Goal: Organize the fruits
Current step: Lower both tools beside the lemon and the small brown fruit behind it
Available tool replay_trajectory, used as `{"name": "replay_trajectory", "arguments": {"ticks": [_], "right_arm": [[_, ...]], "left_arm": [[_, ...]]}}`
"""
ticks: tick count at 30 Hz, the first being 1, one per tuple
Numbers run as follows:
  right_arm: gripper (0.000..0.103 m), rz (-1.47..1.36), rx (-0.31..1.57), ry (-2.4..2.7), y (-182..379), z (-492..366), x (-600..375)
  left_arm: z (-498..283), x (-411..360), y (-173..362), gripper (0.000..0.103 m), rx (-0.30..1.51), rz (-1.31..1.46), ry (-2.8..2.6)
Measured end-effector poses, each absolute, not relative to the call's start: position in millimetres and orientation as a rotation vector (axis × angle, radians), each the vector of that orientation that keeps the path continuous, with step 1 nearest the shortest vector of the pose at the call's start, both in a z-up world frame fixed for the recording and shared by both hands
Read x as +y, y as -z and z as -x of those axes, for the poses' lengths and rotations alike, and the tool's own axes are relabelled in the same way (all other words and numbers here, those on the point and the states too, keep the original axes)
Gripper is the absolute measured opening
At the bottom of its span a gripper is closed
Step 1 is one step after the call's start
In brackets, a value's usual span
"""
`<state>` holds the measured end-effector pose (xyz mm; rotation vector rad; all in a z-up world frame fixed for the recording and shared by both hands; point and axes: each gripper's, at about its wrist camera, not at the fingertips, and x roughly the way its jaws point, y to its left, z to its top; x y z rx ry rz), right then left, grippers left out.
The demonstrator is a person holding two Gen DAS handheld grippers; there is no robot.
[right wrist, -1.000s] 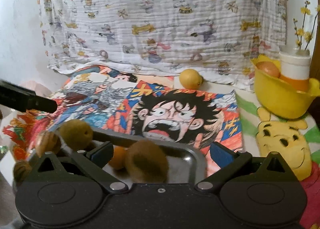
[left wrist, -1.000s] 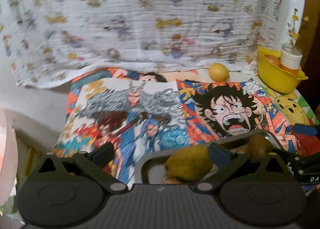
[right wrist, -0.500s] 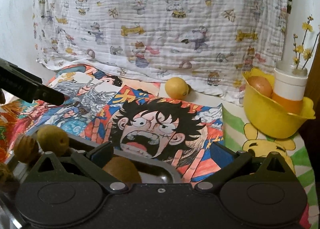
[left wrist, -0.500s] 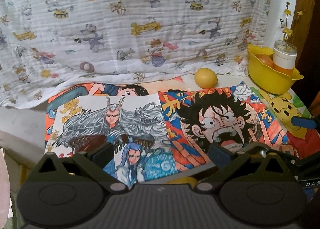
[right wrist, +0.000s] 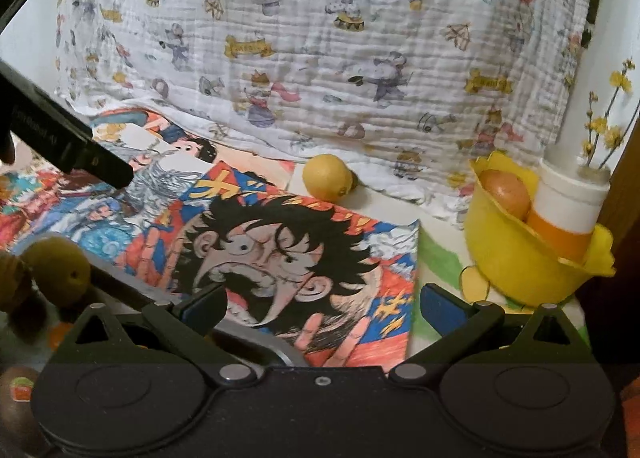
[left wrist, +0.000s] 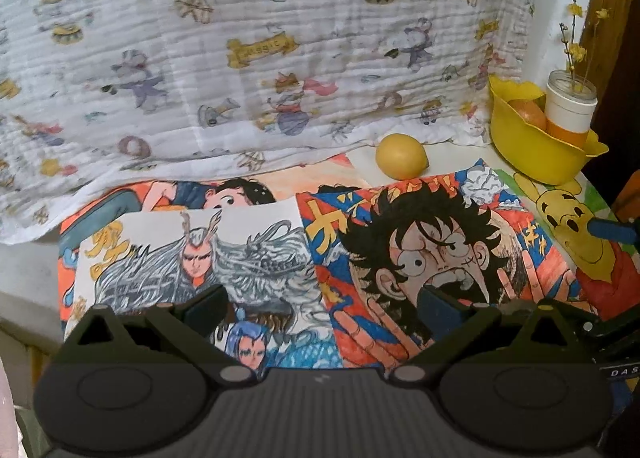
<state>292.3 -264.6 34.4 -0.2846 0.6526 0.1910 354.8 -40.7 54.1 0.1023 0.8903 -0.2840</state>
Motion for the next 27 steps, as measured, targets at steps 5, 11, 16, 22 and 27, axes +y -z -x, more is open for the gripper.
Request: {"name": "replay_trajectory", "arguments": {"ticks": [5, 11, 16, 22, 27], "right_arm": [[0.102, 0.337, 0.643, -0.174, -34.6, -303.3, -265.7], [0.102, 0.359, 0.631, -0.168, -34.3, -313.7, -265.8], [0.102, 0.449, 0.615, -0.177, -34.5, -322.6, -265.1], [0.102, 0.595, 0.599, -0.271, -37.3, -333.7, -269.3], [0.102, 0.749, 0.597, -0.371, -34.9, -345.1, -275.7]], "left_arm": [[-367.2, -46.7, -53.6, 0.102, 0.882, -0.129, 0.296], [-382.5, -53.7, -48.3, 0.102, 0.891, -0.132, 0.319], [-403.0, -63.0, -44.5, 0.102, 0.893, -0.117, 0.348], [-424.4, -78.9, -39.6, 0.102, 0.855, -0.117, 0.43], [-442.4, -94.6, -30.3, 0.102, 0.81, -0.126, 0.479]]}}
